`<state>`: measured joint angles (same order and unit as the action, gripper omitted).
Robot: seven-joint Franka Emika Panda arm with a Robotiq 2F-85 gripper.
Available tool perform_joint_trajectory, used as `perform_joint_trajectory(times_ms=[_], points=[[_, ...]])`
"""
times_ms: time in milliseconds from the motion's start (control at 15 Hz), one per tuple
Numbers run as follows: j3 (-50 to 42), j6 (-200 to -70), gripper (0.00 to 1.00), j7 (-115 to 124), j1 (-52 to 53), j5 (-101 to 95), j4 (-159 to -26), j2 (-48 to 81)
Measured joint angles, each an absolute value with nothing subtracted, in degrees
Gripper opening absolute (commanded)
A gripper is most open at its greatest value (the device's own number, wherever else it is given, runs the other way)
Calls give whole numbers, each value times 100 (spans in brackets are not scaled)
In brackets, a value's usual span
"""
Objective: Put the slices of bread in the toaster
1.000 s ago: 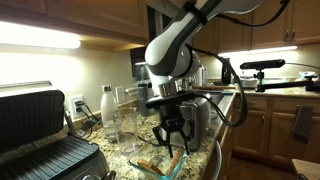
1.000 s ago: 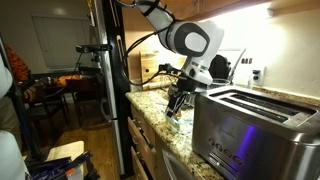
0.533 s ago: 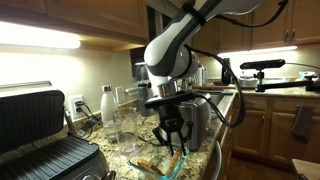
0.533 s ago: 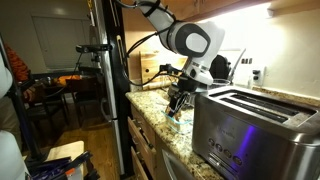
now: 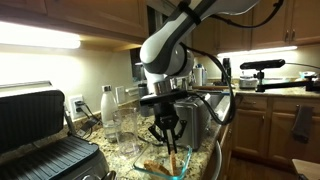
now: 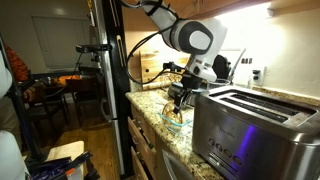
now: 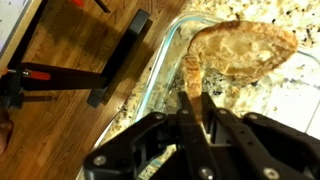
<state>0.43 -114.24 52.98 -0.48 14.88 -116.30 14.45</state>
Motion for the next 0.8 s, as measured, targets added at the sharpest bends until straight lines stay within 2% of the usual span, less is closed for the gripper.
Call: perform_joint_trajectory(times_ms=[800], points=[[8,-11407,9,5298,-2,1454,-11441,1512]])
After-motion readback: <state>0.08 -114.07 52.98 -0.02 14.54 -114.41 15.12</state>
